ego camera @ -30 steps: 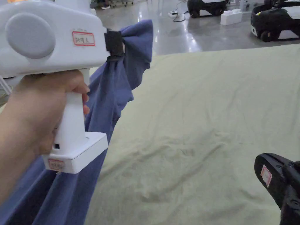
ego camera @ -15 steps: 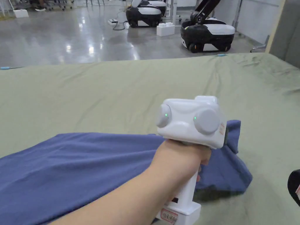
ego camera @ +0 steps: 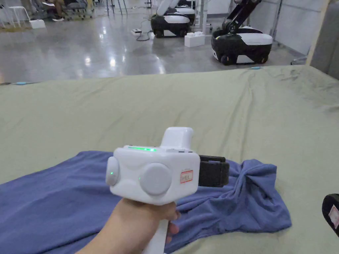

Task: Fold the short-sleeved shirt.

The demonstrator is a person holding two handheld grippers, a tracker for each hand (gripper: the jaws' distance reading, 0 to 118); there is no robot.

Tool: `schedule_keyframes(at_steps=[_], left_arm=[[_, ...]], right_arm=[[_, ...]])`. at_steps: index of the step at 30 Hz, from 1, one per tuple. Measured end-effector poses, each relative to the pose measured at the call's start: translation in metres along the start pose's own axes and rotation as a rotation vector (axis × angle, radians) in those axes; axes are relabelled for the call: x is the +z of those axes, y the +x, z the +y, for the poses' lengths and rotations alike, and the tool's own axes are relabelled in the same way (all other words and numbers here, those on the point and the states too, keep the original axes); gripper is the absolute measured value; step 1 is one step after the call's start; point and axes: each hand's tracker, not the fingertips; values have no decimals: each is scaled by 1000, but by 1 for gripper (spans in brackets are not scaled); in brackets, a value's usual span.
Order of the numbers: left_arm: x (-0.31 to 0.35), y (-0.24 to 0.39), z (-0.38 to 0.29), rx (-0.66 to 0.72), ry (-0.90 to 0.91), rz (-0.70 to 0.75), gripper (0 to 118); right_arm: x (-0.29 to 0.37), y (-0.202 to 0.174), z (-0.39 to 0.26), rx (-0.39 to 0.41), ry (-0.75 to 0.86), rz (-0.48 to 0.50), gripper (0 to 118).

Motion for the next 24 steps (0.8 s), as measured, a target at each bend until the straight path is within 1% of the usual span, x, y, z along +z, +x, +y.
schedule_keyframes(at_steps=[2, 3, 4, 5, 6, 7, 8, 10, 12, 15, 16, 18, 21, 23, 24], left_arm=[[65, -22, -13, -17, 123, 49, 118], [96, -35, -19, -14, 179, 102, 114], [133, -47, -30, 5, 236, 176, 95], [161, -56, -40, 14, 273, 215, 67], [193, -68, -57, 28, 323, 271, 19], [217, -81, -73, 49, 354, 365, 0], [239, -90, -89, 64, 375, 417, 0], [271, -111, -122, 104, 302, 405, 0], [279, -128, -143, 152, 275, 477, 0], [281, -159, -160, 249, 279, 467, 0], [275, -172, -157, 278, 270, 465, 0], [256, -198, -146, 293, 286, 435, 0], [218, -252, -110, 294, 242, 425, 0], [185, -294, -82, 304, 242, 456, 0], [169, -315, -71, 305, 225, 453, 3]], right_arm=[[-4, -8, -1, 19, -4, 8, 6], [-7, -12, -3, 29, -6, 15, 6], [-10, -17, -4, 37, -12, 20, 6], [-12, -20, -5, 41, -17, 23, 6], [-15, -25, -7, 46, -23, 26, 6], [-18, -29, -9, 49, -31, 32, 6], [-21, -31, -11, 50, -39, 37, 6], [-29, -38, -13, 51, -64, 45, 6], [-37, -45, -15, 60, -81, 47, 6], [-48, -53, -14, 74, -86, 47, 6], [-53, -53, -14, 78, -90, 45, 6], [-61, -57, -13, 83, -106, 41, 6], [-75, -60, -14, 84, -136, 56, 6], [-86, -62, -15, 125, -157, 37, 6], [-90, -62, -16, 153, -163, 19, 6]])
